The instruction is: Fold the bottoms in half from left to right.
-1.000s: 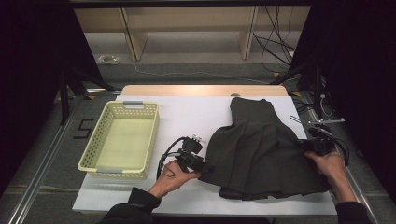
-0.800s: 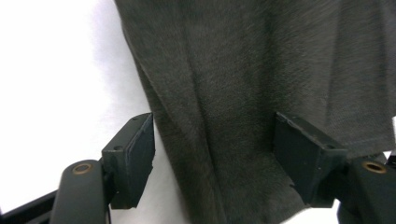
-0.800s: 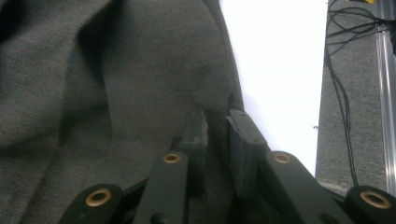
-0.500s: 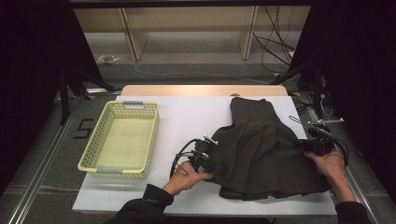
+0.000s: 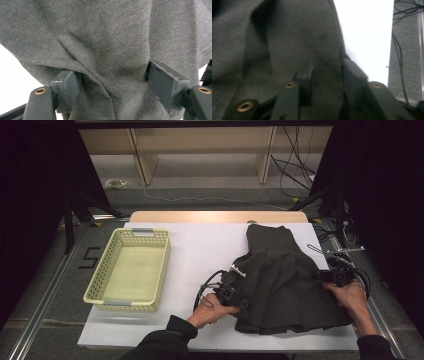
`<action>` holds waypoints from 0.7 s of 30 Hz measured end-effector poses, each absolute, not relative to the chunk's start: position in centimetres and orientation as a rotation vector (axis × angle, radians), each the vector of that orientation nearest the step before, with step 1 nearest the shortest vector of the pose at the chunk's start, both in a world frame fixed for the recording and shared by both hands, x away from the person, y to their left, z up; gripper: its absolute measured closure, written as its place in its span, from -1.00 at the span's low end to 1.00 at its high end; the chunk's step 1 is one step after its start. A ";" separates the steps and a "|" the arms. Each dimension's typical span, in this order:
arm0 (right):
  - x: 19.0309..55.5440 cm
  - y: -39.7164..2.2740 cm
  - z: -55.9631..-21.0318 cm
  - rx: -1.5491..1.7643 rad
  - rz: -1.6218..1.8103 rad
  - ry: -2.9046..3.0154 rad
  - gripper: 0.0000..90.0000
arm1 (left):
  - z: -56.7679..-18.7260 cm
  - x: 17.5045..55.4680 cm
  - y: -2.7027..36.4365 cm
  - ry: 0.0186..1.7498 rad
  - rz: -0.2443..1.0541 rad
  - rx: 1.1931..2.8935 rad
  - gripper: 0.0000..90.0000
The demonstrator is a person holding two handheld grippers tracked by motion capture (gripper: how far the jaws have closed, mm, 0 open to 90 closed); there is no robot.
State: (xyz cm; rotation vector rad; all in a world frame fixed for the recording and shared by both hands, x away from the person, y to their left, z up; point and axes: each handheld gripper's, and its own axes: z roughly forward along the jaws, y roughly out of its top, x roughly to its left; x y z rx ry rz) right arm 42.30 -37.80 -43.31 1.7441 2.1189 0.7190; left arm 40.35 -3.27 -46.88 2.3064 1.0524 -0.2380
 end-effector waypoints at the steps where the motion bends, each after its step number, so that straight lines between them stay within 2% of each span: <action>1: 42.4 -37.8 -43.4 1.746 0.719 2.129 0.27 | -46.8 40.3 -3.3 1.054 -0.226 2.310 -0.33; 3: 42.4 -37.7 -43.5 1.747 0.706 2.131 0.19 | -46.8 40.3 -3.4 1.049 -0.210 2.300 -0.18; 6: 42.7 -37.6 -43.7 1.755 0.693 2.126 0.11 | -47.0 40.0 -3.7 1.002 -0.192 2.304 0.15; 13: 43.4 -37.6 -44.6 1.764 0.645 2.152 -0.01 | -47.1 39.7 -4.0 0.973 -0.155 2.318 0.66; 16: 43.6 -37.5 -44.7 1.765 0.637 2.158 -0.07 | -47.0 39.6 -3.9 0.965 -0.146 2.319 0.76; 21: 43.9 -37.3 -45.1 1.767 0.611 2.168 -0.12 | -46.9 39.5 -3.9 0.954 -0.129 2.317 0.78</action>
